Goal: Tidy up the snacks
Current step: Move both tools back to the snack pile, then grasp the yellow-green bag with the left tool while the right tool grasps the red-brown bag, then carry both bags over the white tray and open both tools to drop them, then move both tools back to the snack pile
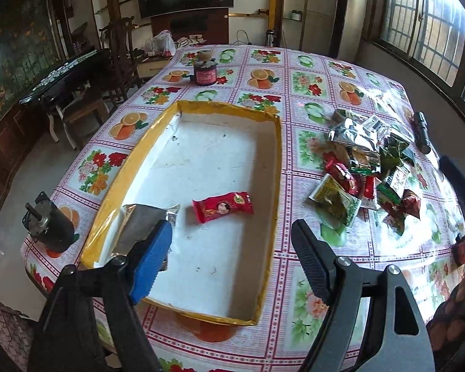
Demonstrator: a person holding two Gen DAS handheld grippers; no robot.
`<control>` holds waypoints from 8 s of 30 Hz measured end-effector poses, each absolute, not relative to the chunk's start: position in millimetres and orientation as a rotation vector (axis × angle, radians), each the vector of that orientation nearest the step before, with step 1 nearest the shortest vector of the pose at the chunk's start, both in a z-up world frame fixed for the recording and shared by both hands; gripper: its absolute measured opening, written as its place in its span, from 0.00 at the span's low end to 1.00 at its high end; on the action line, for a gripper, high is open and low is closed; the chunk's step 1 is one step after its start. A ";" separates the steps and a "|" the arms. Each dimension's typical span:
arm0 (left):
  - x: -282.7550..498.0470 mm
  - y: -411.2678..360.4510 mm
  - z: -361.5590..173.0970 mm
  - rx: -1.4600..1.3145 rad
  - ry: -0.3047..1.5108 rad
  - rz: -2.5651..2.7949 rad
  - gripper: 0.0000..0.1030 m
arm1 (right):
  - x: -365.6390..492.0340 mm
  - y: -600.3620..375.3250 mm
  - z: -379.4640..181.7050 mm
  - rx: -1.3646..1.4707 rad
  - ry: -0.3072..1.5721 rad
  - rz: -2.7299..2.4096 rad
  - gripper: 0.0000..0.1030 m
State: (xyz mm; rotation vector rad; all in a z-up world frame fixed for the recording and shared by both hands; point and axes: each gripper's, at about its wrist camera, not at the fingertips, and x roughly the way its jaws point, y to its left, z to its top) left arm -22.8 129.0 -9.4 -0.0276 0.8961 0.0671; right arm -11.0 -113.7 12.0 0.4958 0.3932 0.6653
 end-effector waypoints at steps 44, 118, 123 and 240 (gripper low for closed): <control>21.2 12.5 -50.7 0.005 1.005 -0.134 0.78 | 9.7 -181.5 -42.8 0.216 0.781 0.267 0.88; -20.2 132.8 13.9 -0.011 0.802 0.133 0.11 | 3.9 -45.6 3.9 0.068 0.753 0.643 0.37; -22.2 152.4 11.5 -0.036 0.802 0.158 0.11 | 6.9 -20.2 8.1 0.045 0.753 0.685 0.37; -22.9 146.9 0.1 -0.016 0.841 0.164 0.69 | 55.9 -27.3 -4.8 0.066 0.751 0.554 0.61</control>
